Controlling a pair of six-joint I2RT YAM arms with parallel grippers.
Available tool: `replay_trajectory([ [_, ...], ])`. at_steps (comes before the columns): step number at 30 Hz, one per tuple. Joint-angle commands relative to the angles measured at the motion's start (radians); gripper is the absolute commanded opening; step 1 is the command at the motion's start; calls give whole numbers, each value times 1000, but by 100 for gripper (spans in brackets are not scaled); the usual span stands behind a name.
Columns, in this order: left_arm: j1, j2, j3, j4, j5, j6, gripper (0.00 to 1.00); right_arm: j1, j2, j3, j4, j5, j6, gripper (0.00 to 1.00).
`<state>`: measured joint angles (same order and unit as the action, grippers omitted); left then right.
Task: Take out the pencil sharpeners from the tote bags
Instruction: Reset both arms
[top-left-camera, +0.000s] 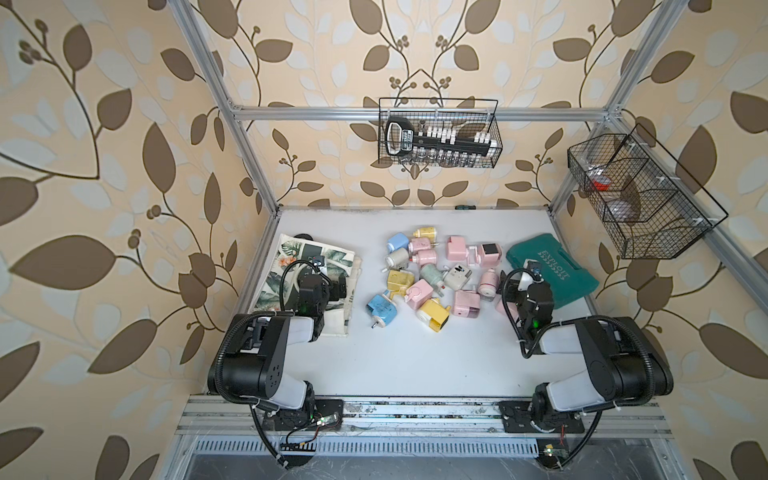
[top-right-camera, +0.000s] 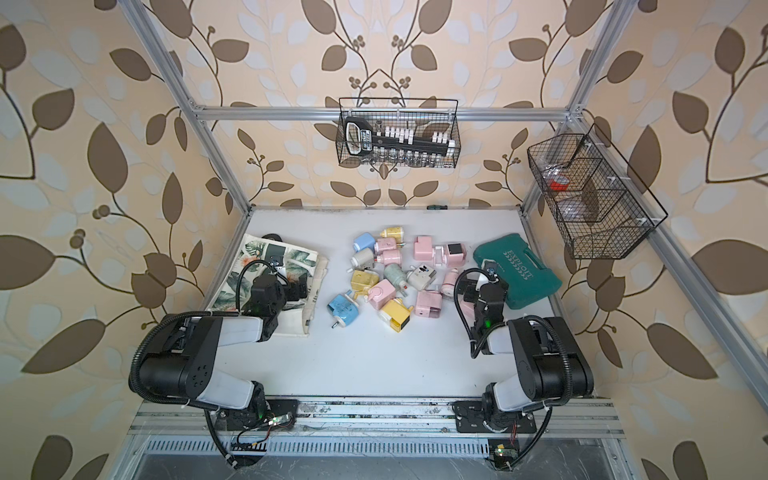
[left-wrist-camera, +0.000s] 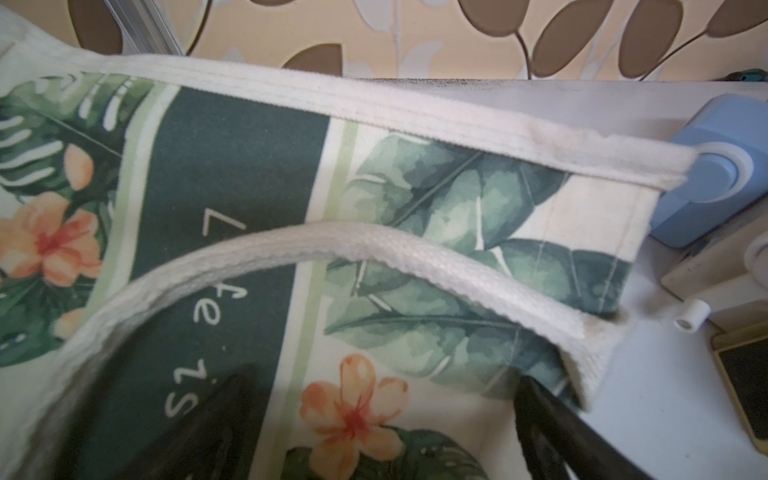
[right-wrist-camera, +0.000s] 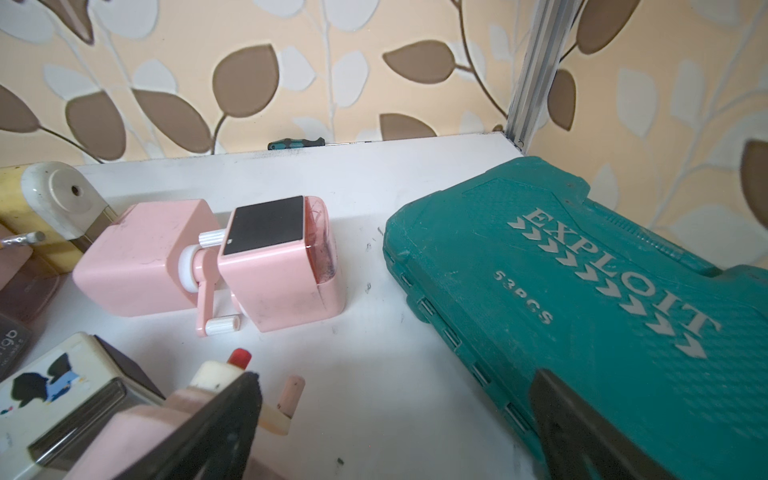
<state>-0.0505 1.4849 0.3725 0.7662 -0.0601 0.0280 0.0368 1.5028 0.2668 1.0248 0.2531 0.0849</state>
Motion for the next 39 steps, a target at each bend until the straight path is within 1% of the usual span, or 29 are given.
replay_trajectory([
  [1,9,9,13,-25,26,-5,99,-2,3,17,-12,-14,6,100],
  [3,8,9,13,-24,26,-4,99,-2,-17,-11,21,-19,3,100],
  [10,9,8,11,-22,25,-5,99,-2,-16,-11,24,-20,1,100],
  [14,0,-9,-17,12,21,9,99,-1,-31,-31,50,-30,-2,100],
  [16,-23,-23,-50,64,-4,21,99,10,-62,-139,223,-53,-25,100],
  [18,-28,-30,-71,94,-9,26,99,12,-52,-222,394,-40,-21,100],
  [19,-28,-28,-68,89,-10,26,99,12,-40,-221,405,-25,-15,100],
  [20,-28,-24,-59,76,-9,26,99,12,-28,-190,355,-13,-11,100],
  [21,-28,-15,-43,54,-13,24,99,11,-20,-130,255,3,-7,100],
  [22,-24,-3,-19,21,-29,16,99,12,-25,-48,86,3,-1,100],
  [23,-11,7,0,-2,-12,8,99,12,-17,12,-36,0,6,100],
  [24,10,9,17,-33,29,-1,99,10,3,-19,73,-3,-8,100],
  [25,19,9,22,-42,46,-4,99,11,3,-22,81,10,-1,100],
  [26,19,12,24,-39,47,-4,99,10,-16,-9,26,16,4,100],
  [27,21,10,26,-45,51,-7,99,9,-21,-13,16,10,10,100],
  [29,21,11,23,-44,50,-7,99,11,-15,-15,39,13,4,100],
  [39,21,9,22,-44,50,-6,99,10,-19,-15,29,9,6,100],
])
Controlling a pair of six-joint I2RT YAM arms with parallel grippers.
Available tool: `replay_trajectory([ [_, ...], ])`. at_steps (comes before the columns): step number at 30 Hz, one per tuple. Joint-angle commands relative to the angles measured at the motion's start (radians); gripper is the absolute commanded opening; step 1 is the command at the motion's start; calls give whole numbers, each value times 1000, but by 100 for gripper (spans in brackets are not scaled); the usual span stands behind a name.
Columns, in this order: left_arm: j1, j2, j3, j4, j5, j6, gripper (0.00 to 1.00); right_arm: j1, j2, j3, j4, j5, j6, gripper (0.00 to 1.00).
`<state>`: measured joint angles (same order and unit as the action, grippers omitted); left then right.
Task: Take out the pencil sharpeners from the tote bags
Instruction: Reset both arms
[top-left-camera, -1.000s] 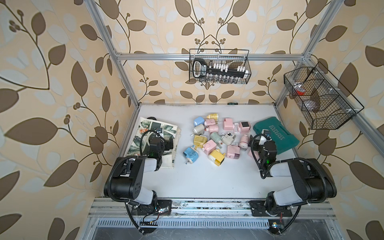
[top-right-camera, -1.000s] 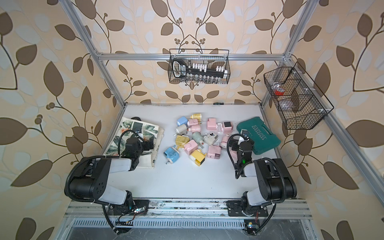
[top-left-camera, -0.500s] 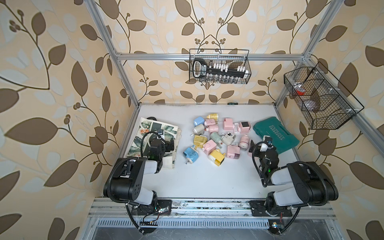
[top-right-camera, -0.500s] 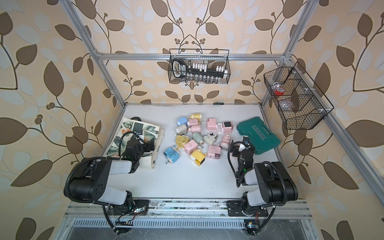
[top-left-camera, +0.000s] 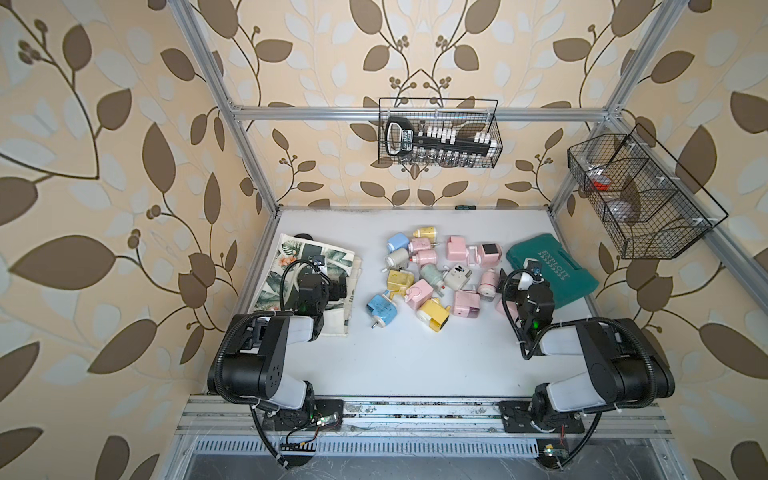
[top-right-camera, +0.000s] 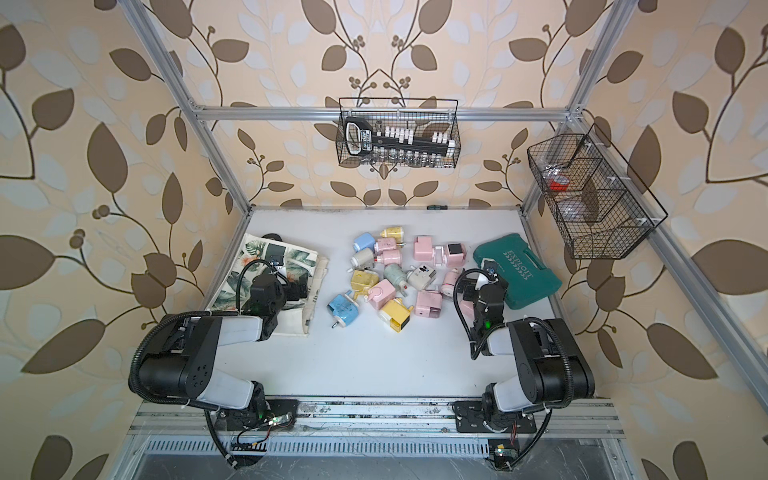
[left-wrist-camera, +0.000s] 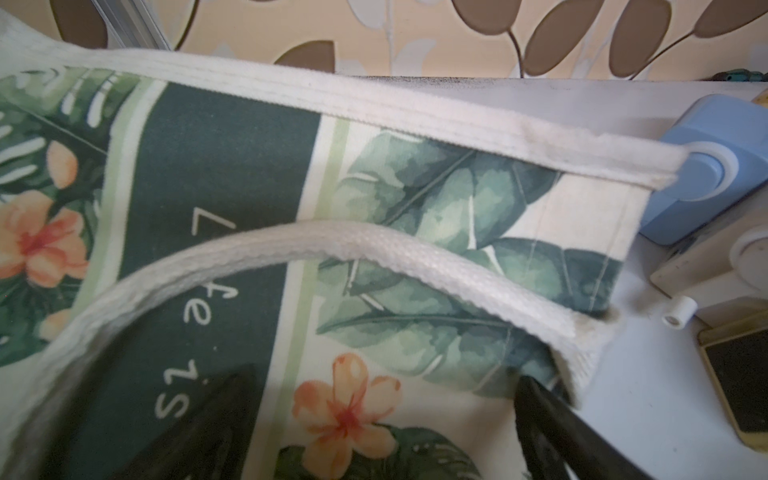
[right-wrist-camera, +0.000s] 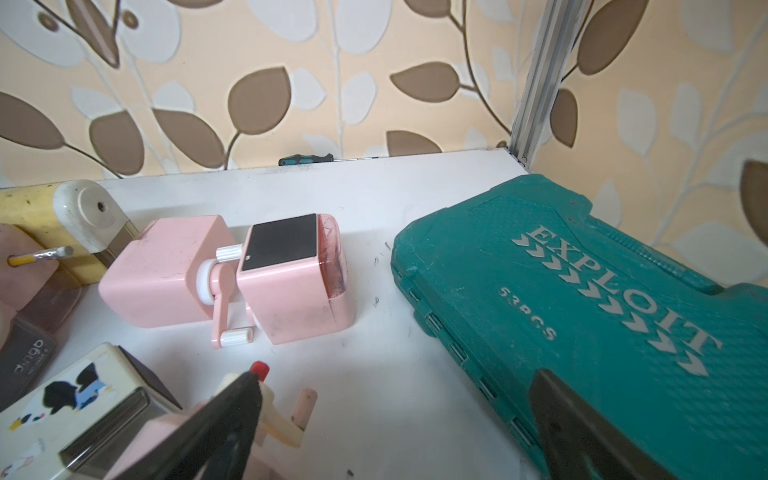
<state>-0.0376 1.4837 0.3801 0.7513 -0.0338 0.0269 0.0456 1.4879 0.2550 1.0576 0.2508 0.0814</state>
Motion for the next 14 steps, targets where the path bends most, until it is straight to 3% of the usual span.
replay_trajectory([
  [1,8,10,15,-28,24,-4,99,1,-6,-3,-4,11,9,100],
  [14,21,14,23,-37,46,-8,99,2,-5,-3,-5,10,9,100],
])
